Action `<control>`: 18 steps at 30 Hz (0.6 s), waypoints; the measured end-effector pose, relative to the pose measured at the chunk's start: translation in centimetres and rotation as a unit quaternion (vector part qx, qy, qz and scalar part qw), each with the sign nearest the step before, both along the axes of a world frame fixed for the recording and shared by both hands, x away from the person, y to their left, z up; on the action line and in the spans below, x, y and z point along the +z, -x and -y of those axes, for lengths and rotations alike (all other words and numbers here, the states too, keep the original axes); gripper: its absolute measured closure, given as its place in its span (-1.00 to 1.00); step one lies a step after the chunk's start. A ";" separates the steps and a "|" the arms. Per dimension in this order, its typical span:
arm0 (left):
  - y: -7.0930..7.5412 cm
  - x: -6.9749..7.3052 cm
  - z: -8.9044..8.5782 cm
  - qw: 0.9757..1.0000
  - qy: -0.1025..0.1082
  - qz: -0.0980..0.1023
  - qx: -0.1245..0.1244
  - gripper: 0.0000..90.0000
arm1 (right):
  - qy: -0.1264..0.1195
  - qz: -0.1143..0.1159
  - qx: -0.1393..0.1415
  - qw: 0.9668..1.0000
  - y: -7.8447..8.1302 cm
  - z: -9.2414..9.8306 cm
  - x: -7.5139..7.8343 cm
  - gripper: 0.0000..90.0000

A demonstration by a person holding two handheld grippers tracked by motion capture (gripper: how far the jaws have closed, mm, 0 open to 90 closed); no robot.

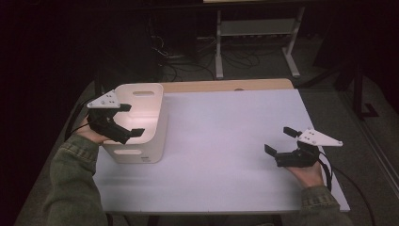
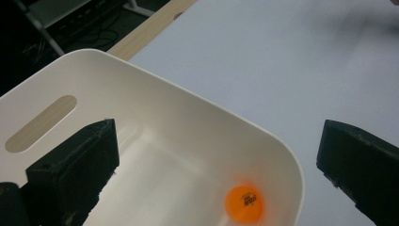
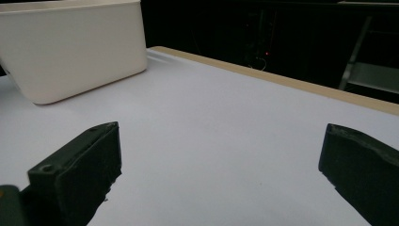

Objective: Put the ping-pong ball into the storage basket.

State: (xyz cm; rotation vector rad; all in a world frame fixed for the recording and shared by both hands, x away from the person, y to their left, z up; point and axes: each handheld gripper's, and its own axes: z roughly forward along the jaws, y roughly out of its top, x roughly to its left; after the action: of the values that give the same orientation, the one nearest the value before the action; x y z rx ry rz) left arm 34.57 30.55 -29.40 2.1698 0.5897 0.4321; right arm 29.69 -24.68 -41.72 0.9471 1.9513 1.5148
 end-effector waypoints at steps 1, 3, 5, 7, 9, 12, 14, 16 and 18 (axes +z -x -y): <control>0.0 -0.1 0.0 1.000 0.004 0.002 0.002 -1.00 | 0.000 0.000 0.000 1.000 0.0 0.0 0.0 -1.00; 0.1 -0.2 -0.1 1.000 0.011 0.003 0.007 -1.00 | 0.000 -0.001 0.000 1.000 0.0 0.0 0.0 -1.00; 0.3 -0.4 -0.2 1.000 0.015 0.006 0.012 -1.00 | 0.000 -0.001 0.000 1.000 0.0 0.0 0.0 -1.00; 0.3 -0.5 -0.3 1.000 0.020 0.007 0.012 -1.00 | 0.000 -0.001 0.000 1.000 0.0 0.0 0.0 -1.00; 0.4 -0.7 -0.4 1.000 0.023 0.008 0.016 -1.00 | 0.000 -0.001 0.000 1.000 0.0 0.0 0.0 -1.00; 0.6 -0.9 -0.5 0.999 0.029 0.013 0.022 -1.00 | 0.000 -0.001 0.000 1.000 0.0 0.0 0.0 -1.00; 0.8 -0.9 -0.6 0.999 0.034 0.019 0.027 -1.00 | 0.001 -0.001 0.000 1.000 0.0 0.0 0.0 -1.00; 0.9 -0.9 -0.6 0.999 0.041 0.023 0.028 -1.00 | 0.001 -0.001 0.001 1.000 0.0 0.0 0.0 -1.00; 1.1 -1.0 -0.6 0.998 0.047 0.026 0.028 -1.00 | 0.002 -0.001 0.001 1.000 0.0 0.0 0.0 -1.00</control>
State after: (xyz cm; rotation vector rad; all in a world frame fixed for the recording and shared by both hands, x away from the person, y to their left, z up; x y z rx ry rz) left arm 33.48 31.11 -30.41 2.0507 0.6313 0.4813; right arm 29.70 -24.67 -41.75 0.9461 1.9568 1.5108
